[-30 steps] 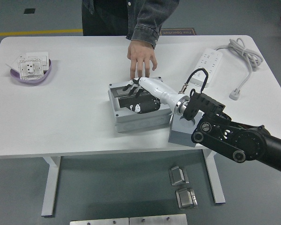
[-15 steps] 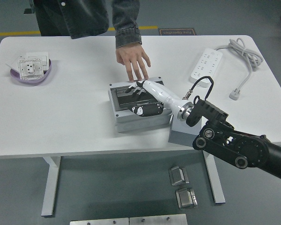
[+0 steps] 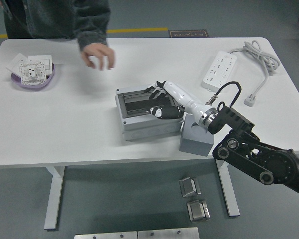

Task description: Pick up the cylinder from the cube,place it in the box,flap close box

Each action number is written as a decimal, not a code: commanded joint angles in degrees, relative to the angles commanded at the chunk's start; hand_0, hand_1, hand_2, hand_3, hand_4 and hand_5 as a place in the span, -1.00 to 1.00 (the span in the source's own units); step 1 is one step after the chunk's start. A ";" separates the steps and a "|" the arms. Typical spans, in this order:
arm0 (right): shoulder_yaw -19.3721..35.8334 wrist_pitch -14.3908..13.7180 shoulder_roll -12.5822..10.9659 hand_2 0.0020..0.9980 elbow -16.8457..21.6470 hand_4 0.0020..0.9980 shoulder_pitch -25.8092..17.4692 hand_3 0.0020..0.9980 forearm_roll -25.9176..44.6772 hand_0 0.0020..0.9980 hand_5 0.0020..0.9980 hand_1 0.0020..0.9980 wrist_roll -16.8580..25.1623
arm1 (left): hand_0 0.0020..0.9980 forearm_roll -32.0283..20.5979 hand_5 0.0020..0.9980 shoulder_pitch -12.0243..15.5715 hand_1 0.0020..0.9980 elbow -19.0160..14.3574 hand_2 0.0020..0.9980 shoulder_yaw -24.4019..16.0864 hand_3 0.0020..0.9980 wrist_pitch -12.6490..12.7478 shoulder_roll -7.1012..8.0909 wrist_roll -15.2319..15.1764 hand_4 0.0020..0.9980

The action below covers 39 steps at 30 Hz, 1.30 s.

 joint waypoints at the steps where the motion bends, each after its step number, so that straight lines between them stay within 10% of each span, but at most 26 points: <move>1: 1.86 0.45 -0.23 0.20 0.88 0.37 -1.31 0.41 -1.45 0.23 -0.49 0.02 -1.10 | 0.43 0.11 -0.89 0.06 0.49 0.00 0.45 -0.21 0.49 0.01 -0.05 -0.02 -0.01; 12: 25.64 -10.44 3.53 0.22 2.16 0.37 -17.13 0.37 -0.22 0.27 -0.50 0.04 9.85 | 0.43 2.09 -0.89 0.73 0.49 0.00 0.45 -3.03 0.49 0.06 -0.44 -0.55 0.00; 13: 27.39 -10.90 3.78 0.36 1.76 0.43 -18.32 0.43 1.50 0.32 -0.46 0.27 11.40 | 0.43 2.31 -0.90 0.79 0.49 0.00 0.44 -3.30 0.49 0.05 -0.42 -0.58 0.00; 24: 38.19 -2.53 6.45 0.58 -1.47 0.83 -25.12 0.69 25.72 0.55 -0.12 0.51 28.74 | 0.43 10.24 -0.91 2.44 0.49 0.00 0.43 -12.06 0.48 -0.44 -0.29 0.36 -0.02; 25: 38.39 -2.17 6.39 0.64 -1.37 1.00 -25.19 0.74 27.84 0.63 0.40 0.56 29.71 | 0.43 11.20 -0.92 2.68 0.49 0.00 0.43 -13.13 0.48 -0.48 -0.25 0.50 -0.02; 39: 41.50 -1.37 6.47 0.63 0.34 1.00 -27.01 0.73 39.60 0.67 0.66 0.55 30.72 | 0.43 14.42 -0.93 3.95 0.48 0.00 0.44 -17.22 0.48 -0.68 0.26 1.09 -0.01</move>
